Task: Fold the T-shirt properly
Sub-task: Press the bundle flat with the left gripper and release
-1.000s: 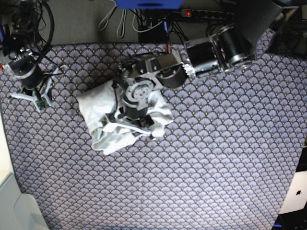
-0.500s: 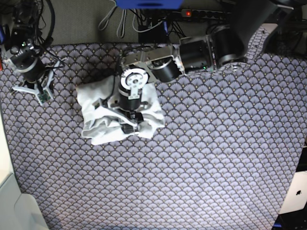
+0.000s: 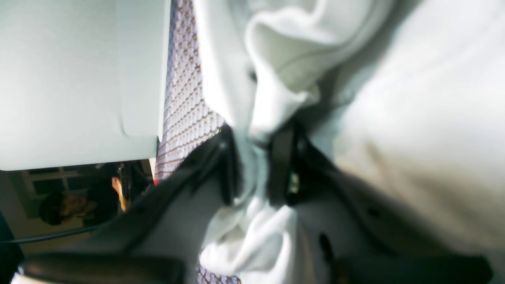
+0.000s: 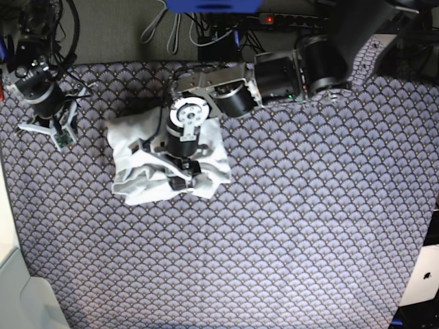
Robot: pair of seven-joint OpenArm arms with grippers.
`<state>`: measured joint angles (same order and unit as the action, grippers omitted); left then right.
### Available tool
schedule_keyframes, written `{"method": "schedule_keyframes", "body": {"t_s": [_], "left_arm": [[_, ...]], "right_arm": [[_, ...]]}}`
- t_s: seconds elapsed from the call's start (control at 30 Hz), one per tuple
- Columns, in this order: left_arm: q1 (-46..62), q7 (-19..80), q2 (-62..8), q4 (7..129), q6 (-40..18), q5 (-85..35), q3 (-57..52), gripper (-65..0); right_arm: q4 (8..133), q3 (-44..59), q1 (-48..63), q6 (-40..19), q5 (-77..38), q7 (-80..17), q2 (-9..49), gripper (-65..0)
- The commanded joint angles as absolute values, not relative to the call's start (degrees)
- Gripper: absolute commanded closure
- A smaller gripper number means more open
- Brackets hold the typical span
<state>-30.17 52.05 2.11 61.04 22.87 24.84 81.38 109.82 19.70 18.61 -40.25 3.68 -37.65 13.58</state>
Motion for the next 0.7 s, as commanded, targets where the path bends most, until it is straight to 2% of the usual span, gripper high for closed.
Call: {"method": "schedule_keyframes", "body": {"t_s": [0.0, 0.1, 0.27, 0.5, 0.67], "left_arm": [[-30.9, 51.47, 3.38, 61.76, 22.81, 24.92, 81.45, -13.2], [-30.99, 52.0, 3.03, 62.2, 22.81, 25.01, 81.54, -23.6], [-30.99, 51.74, 2.95, 61.76, 22.81, 29.76, 81.8, -31.6], [-31.08, 52.09, 3.03, 62.46, 22.81, 33.45, 81.19, -32.7], [-30.2, 52.18, 2.95, 68.88, 22.81, 35.38, 74.24, -32.7]], "right_arm": [[110.64, 19.91, 18.24, -40.0, 3.21, -36.53, 14.2, 0.0], [110.64, 19.74, 18.24, -40.0, 3.21, -36.53, 14.2, 0.0], [110.64, 19.74, 18.24, -40.0, 3.21, -36.53, 14.2, 0.0], [110.64, 19.65, 17.8, -40.0, 3.12, -36.53, 14.2, 0.0], [110.64, 19.65, 17.63, -40.0, 3.12, -36.44, 14.2, 0.0]]}}
